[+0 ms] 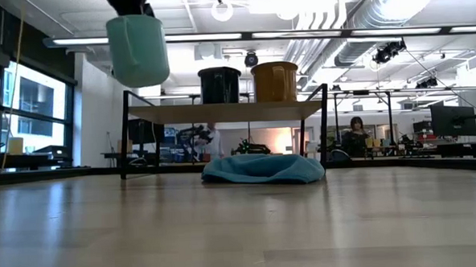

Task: Stack small to large cups/mugs on shelf
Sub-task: Put the light blue mug on the shelf

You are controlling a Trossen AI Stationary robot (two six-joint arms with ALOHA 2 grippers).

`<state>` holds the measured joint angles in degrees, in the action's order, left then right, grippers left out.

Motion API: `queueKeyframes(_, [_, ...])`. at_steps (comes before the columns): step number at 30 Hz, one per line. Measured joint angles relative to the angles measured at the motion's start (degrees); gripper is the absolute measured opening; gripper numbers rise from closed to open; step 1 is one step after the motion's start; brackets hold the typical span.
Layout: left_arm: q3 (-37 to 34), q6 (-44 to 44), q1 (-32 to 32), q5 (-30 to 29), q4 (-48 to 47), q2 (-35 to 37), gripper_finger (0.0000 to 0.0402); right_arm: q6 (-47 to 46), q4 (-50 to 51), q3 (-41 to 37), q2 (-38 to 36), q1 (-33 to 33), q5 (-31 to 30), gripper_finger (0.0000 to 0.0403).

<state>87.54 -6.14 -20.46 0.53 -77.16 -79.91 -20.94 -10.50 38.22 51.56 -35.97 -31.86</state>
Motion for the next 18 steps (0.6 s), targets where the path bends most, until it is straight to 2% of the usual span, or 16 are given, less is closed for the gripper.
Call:
queueKeyframes(13, [19.78, -14.48, -15.18, 2.73, -8.97, -10.73, 0.0, -6.29, -0.03, 0.0, 6.48, 0.09, -1.38, 0.0073])
queueKeyframes(18, [23.63, -17.76, -20.5, 3.38, -10.59, -14.01, 0.0, -7.75, -1.61, 0.0, 9.52, 0.09, -1.38, 0.0073])
